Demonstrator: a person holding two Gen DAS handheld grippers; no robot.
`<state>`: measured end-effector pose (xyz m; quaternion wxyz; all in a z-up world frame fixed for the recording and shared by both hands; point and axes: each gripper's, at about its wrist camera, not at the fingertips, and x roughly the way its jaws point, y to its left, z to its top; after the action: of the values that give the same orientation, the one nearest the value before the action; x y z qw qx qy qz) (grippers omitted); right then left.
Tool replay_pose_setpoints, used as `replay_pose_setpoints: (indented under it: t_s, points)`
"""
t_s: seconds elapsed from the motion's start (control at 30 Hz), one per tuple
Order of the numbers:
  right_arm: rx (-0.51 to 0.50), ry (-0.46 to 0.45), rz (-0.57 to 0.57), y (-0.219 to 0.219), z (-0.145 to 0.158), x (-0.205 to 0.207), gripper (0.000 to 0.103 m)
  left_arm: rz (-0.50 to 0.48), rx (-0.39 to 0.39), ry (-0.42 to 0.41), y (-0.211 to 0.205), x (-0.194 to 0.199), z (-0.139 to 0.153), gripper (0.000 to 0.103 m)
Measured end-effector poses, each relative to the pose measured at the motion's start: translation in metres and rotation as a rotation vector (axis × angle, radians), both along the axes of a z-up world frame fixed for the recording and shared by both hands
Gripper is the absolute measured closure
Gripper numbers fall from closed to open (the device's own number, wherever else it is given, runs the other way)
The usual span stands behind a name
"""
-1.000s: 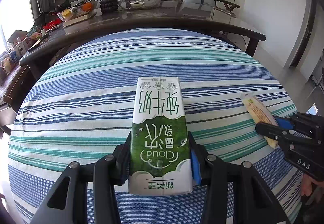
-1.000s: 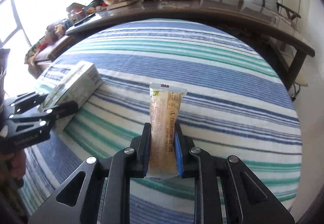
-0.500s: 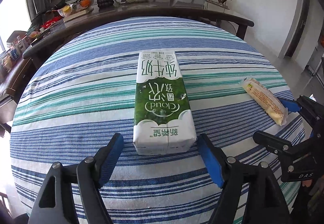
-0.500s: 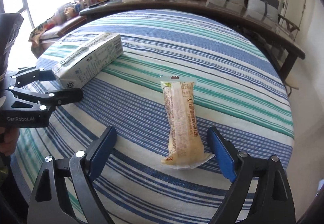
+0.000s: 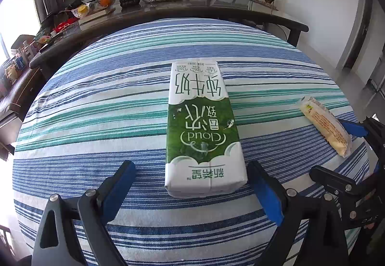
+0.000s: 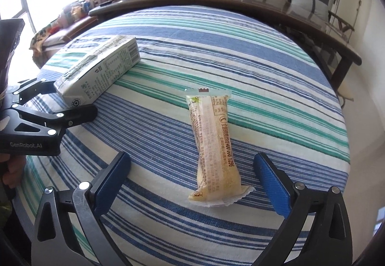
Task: Collect trash
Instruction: 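Grasp the bread roll packet with the right tool while the left tool holds the carton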
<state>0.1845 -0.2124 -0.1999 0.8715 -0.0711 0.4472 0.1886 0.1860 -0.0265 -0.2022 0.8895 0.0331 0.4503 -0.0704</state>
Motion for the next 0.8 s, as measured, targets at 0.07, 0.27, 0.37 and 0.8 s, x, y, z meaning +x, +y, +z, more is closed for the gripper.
replay_pose_setpoints:
  t_s: [0.07,0.27,0.37,0.8]
  points:
    - [-0.009,0.018,-0.001,0.001,0.0,0.003,0.0,0.0,0.001,0.001,0.0,0.001,0.0,0.006]
    - [-0.017,0.032,-0.001,0.005,0.0,0.015,0.0,0.0,0.001,0.001,-0.001,0.001,0.0,0.004]
    - [-0.017,0.037,0.001,0.005,0.0,0.021,0.0,-0.009,0.002,0.007,-0.001,0.004,0.0,0.004]
    - [0.016,0.174,0.075,-0.014,0.019,0.042,0.036,-0.164,0.014,0.043,-0.009,0.042,0.022,0.008]
